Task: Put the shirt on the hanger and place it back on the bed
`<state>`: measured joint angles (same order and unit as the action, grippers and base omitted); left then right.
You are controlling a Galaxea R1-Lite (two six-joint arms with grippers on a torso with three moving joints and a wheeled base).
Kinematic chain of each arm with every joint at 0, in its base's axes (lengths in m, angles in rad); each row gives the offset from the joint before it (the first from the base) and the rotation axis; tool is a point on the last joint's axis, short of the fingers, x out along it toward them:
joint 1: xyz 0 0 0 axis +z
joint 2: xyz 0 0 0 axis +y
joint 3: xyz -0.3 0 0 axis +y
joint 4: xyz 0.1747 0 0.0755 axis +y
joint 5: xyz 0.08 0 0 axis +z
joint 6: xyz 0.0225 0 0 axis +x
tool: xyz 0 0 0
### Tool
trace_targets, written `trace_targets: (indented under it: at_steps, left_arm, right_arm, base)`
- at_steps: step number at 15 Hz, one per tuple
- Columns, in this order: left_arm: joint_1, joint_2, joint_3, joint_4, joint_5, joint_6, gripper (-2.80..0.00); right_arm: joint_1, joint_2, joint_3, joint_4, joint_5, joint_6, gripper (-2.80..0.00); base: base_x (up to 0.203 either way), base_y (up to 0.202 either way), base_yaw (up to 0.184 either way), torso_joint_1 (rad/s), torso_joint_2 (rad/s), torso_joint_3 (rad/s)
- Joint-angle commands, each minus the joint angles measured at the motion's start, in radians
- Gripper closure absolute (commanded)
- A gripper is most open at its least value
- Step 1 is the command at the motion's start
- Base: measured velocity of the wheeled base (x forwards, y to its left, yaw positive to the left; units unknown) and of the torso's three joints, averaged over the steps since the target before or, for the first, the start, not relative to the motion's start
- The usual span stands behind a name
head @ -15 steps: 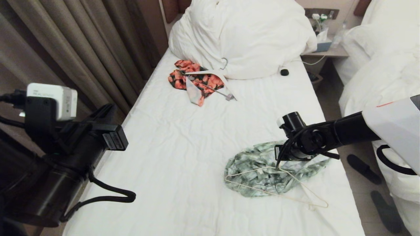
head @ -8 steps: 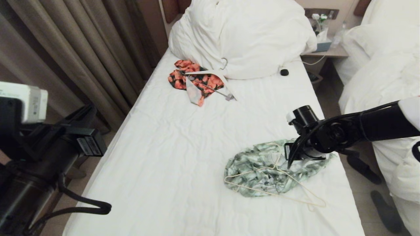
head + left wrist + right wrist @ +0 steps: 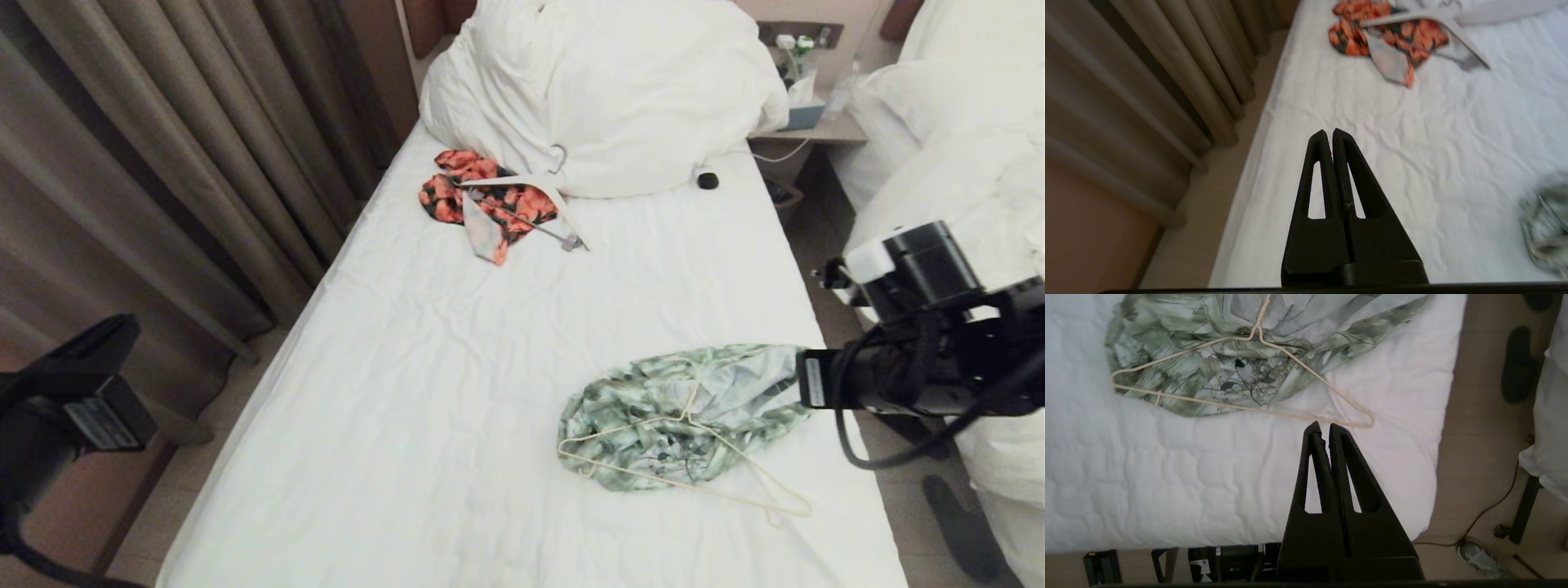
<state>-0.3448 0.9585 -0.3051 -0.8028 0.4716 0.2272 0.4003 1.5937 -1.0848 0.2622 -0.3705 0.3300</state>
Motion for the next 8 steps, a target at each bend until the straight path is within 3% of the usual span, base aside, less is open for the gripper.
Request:
trace_targets:
  at_steps: [1, 3, 4, 7, 8]
  left_arm:
    - [0.02, -0.136, 0.009, 0.154, -0.012, -0.022, 0.0]
    - [0.028, -0.236, 0.008, 0.352, -0.023, -0.033, 0.0]
    - [0.057, -0.282, 0.007, 0.395, -0.002, -0.033, 0.0]
    - [0.264, -0.363, 0.002, 0.426, 0.028, -0.029, 0.0]
    - [0.293, -0.414, 0.016, 0.433, 0.014, -0.024, 0.0]
  right_arm:
    - [0.009, -0.2, 0.077, 0.002, -0.006, -0.002, 0.0]
    - [0.015, -0.364, 0.166, 0.003, -0.032, -0.042, 0.0]
    - [0.014, -0.448, 0.211, 0.001, -0.058, -0.078, 0.0]
    - [-0.021, -0.683, 0.308, 0.005, -0.112, -0.142, 0.0]
    - [-0.04, -0.758, 0.332, 0.015, -0.12, -0.152, 0.0]
  base:
    - [0.0, 0.0, 0.0, 0.0, 0.0, 0.0]
    - [0.0, 0.0, 0.0, 0.0, 0.0, 0.0]
    - [0.0, 0.0, 0.0, 0.0, 0.0, 0.0]
    - [0.0, 0.0, 0.0, 0.0, 0.0, 0.0]
    - [0.0, 0.0, 0.0, 0.0, 0.0, 0.0]
